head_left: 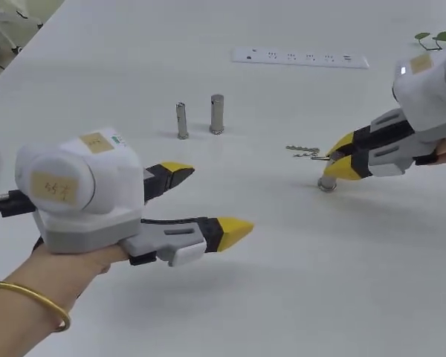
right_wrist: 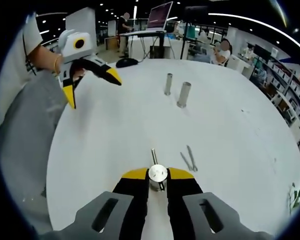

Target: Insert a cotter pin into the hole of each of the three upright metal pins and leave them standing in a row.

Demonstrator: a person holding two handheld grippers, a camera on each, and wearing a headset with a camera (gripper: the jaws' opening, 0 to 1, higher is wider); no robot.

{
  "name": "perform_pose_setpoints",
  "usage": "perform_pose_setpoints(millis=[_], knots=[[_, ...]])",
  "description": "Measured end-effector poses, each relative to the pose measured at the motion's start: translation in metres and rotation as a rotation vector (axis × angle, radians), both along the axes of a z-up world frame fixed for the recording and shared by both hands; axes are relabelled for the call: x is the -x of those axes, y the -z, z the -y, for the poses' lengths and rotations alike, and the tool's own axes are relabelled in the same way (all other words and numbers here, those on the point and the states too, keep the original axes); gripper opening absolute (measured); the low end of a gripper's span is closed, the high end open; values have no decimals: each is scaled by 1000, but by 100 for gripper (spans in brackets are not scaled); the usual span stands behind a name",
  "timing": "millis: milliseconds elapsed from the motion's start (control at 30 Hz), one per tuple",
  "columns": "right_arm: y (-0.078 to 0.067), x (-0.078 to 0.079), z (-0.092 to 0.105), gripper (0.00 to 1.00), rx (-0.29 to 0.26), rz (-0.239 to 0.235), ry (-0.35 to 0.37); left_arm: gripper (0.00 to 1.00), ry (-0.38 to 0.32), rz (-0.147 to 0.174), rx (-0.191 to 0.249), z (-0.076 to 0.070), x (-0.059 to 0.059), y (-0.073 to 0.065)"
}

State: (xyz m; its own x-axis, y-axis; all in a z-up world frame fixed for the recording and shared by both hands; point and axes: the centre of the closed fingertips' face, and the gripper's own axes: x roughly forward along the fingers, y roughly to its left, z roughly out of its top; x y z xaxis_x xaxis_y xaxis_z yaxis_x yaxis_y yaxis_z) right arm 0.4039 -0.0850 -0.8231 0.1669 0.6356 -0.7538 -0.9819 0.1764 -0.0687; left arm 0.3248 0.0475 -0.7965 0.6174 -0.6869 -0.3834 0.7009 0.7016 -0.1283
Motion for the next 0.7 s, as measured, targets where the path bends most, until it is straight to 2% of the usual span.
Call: perform_pose_setpoints(millis=[133,500,600,700], knots=[[1,-1,2,14,-13,-24,0,66,-1,1,1,-1,0,0],[3,-5,4,15,-37,-44,-1,67,2,-1,4,0,0,-1],[5,-3,5,20,-33,-53,7,67,3,1,4,0,0,-2],[3,0,2,22,-62,-68,24,67,1,4,4,-1,0,-4]])
